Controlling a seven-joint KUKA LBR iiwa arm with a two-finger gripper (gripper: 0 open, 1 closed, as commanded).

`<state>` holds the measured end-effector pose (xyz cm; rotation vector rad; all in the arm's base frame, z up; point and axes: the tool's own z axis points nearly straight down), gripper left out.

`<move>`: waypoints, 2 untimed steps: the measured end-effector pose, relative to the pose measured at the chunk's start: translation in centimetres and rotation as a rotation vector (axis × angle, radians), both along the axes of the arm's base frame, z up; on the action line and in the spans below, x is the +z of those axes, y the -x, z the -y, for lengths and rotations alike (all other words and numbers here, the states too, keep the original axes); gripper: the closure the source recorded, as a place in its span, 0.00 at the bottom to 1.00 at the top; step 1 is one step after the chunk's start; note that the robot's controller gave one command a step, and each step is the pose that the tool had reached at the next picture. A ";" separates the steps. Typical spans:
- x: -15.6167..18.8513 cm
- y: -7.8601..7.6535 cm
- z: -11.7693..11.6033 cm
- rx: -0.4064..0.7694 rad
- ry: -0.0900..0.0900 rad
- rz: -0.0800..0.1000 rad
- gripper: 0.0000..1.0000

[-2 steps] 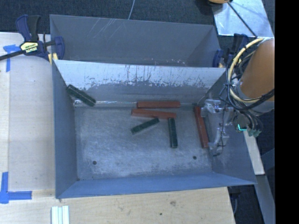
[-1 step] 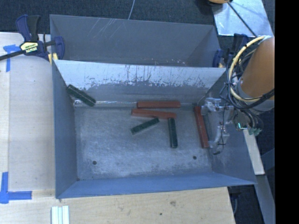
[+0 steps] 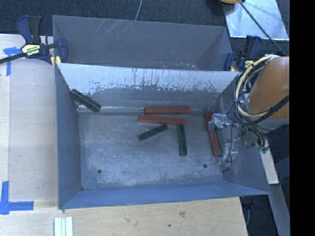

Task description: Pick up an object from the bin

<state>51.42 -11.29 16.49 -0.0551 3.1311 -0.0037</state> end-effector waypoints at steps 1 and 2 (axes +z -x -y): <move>-9.5 -2.3 1.2 -0.030 -0.001 -0.011 0.00; -7.5 -8.5 -2.6 -0.032 -0.001 -0.001 0.00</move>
Offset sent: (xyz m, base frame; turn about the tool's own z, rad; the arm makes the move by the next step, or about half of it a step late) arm 0.0813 0.0245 -0.0760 0.0342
